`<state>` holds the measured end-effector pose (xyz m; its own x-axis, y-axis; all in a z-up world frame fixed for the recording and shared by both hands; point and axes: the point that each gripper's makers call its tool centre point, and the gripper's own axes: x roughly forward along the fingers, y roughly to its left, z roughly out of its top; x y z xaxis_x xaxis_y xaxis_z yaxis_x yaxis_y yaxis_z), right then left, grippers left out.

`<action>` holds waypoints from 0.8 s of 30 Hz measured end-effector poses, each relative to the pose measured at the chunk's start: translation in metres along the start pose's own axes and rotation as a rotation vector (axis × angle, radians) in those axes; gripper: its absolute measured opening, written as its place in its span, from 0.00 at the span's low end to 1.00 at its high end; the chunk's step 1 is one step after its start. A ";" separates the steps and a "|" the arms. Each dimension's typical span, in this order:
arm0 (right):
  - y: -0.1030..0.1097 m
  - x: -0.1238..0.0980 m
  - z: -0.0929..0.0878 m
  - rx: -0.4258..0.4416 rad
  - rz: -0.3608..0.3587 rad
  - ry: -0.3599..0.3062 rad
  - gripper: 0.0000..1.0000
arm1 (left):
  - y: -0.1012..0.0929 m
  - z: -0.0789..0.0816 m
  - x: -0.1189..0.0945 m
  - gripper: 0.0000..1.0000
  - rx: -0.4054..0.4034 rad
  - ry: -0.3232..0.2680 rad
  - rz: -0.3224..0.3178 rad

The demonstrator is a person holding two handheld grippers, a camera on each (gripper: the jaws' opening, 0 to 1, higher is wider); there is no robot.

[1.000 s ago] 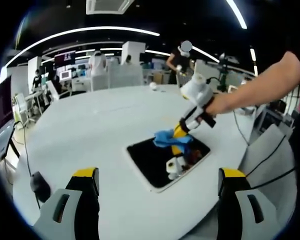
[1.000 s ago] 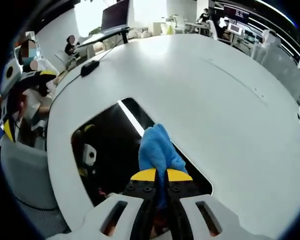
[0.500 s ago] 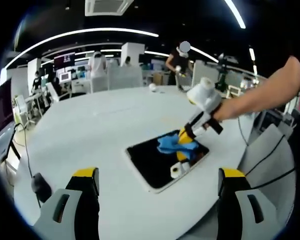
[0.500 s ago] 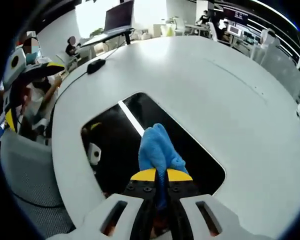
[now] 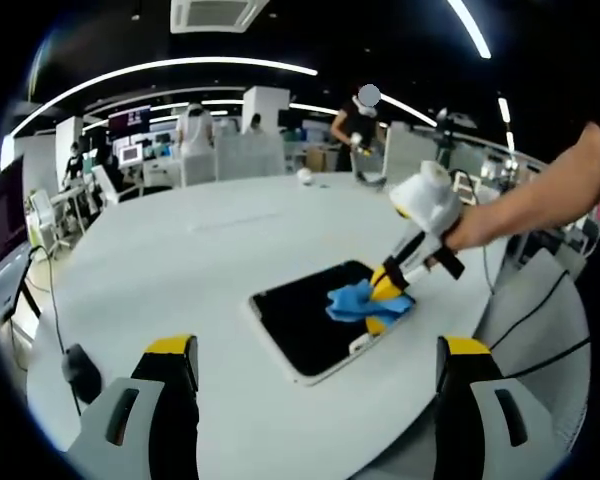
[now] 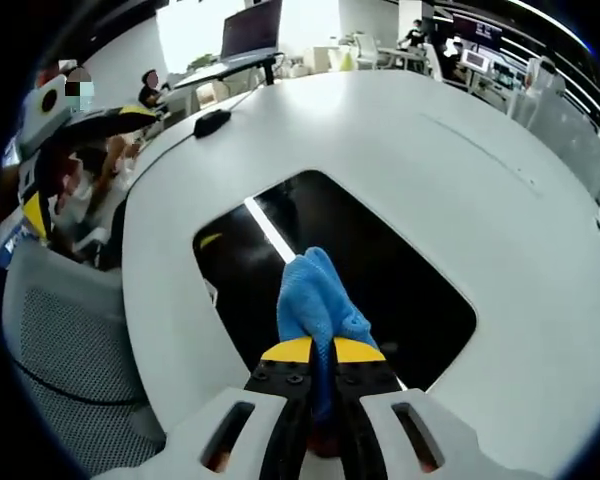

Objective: Wipe the mirror surface with the cleaning cloth until all visible marks leave the cleaned area.

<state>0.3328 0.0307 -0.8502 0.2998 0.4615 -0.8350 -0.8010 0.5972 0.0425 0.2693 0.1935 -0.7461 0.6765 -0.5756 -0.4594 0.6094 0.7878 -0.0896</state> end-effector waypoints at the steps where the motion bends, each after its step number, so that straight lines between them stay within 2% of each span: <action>1: 0.001 0.000 -0.001 0.000 0.001 0.000 0.00 | 0.000 0.000 0.000 0.99 -0.001 0.000 0.000; 10: 0.012 -0.004 -0.007 0.009 0.014 -0.005 0.01 | 0.009 -0.004 -0.001 0.99 -0.022 0.012 0.039; 17: 0.019 -0.006 -0.011 0.017 0.024 -0.009 0.01 | 0.025 -0.003 -0.002 0.99 -0.036 -0.014 0.047; 24: 0.025 -0.007 -0.014 0.008 0.033 -0.008 0.01 | 0.040 0.006 0.003 0.99 -0.041 -0.027 0.061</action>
<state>0.3030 0.0333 -0.8506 0.2772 0.4866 -0.8284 -0.8063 0.5868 0.0749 0.2980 0.2225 -0.7461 0.7234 -0.5311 -0.4412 0.5494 0.8298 -0.0981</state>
